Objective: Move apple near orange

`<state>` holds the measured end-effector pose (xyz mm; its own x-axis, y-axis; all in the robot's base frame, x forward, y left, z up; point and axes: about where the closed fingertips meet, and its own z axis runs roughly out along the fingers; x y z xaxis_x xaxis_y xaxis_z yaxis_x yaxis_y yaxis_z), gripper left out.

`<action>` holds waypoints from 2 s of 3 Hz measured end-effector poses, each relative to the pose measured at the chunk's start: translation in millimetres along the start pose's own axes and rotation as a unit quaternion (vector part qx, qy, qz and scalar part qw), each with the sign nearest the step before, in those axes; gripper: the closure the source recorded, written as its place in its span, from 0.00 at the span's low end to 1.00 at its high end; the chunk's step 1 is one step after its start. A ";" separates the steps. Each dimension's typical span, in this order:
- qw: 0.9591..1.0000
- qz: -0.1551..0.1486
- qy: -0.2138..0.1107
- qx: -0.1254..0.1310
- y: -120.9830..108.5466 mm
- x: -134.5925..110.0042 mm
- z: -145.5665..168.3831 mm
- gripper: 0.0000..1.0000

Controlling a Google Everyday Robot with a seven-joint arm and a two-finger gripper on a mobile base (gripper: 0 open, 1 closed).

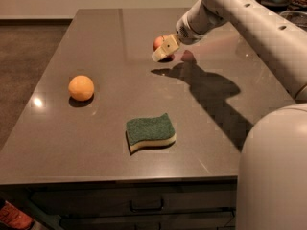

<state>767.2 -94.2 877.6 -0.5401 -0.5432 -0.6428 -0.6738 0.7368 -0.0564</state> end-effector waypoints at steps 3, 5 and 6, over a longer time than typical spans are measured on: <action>0.999 -0.011 -0.033 -0.033 11.7 -28.9 19.4 0.47; 0.993 -0.052 -0.074 -0.077 45.6 -29.5 -13.4 0.93; 0.982 -0.105 -0.096 -0.128 103.8 -27.5 -31.5 1.00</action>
Offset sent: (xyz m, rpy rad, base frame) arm 0.0268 0.0277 0.0040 0.0600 -0.0216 0.0395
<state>696.2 -15.5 913.5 -0.2870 -0.5694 -0.7703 -0.8781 0.4779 -0.0261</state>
